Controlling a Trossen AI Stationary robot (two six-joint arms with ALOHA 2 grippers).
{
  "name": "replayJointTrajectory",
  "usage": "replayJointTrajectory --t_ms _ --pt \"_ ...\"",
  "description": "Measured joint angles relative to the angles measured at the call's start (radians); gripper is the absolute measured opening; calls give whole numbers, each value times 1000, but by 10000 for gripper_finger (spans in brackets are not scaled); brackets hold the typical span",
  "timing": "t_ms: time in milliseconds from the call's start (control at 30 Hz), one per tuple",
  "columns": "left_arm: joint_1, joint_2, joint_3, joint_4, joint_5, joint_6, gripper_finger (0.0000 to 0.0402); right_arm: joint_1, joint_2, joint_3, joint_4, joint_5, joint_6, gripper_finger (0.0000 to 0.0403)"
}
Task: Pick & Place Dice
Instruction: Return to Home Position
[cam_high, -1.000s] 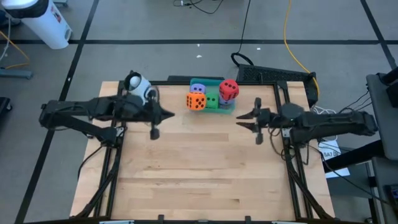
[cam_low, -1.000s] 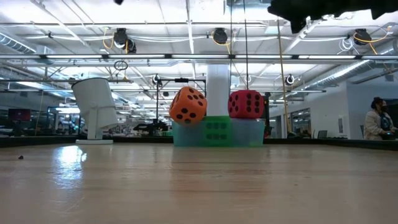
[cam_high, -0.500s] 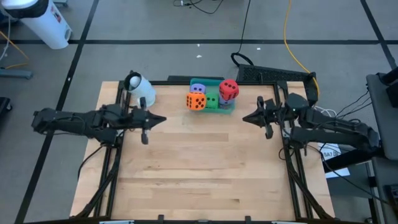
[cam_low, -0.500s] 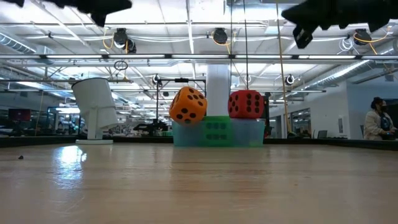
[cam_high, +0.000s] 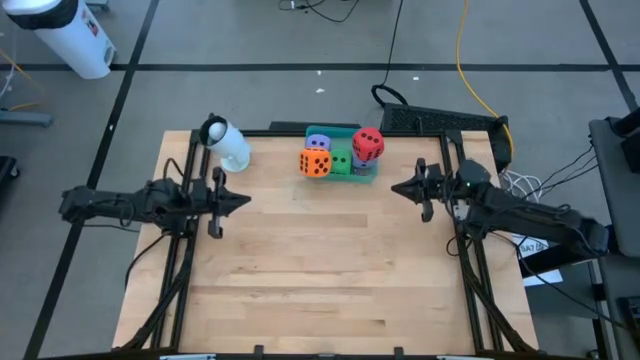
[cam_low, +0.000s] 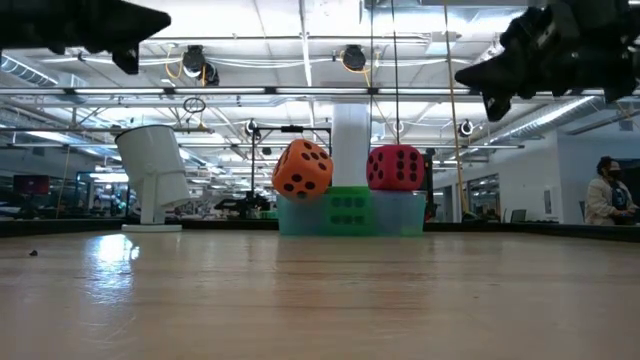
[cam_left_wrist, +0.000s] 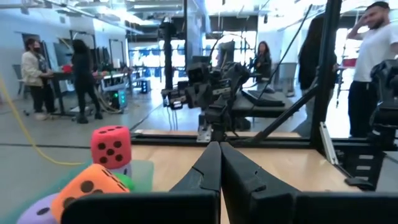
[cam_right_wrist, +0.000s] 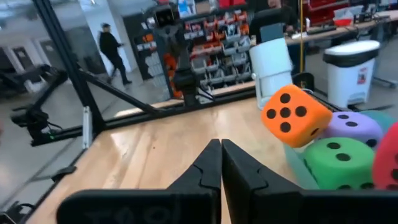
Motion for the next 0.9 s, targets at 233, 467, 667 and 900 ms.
replayJointTrajectory --t_ms 233,467,667,900 --pt "-18 -14 -146 129 -13 1 2 -34 -14 -182 239 -47 83 0" --pt "-15 -13 -237 137 -54 5 1 -106 -17 -280 306 -48 83 0" --pt "-15 -6 -237 109 -62 1 1 -113 -8 -282 295 -74 89 0" --pt "-16 -5 -236 106 -71 -14 14 -113 -11 -283 400 -72 121 0"
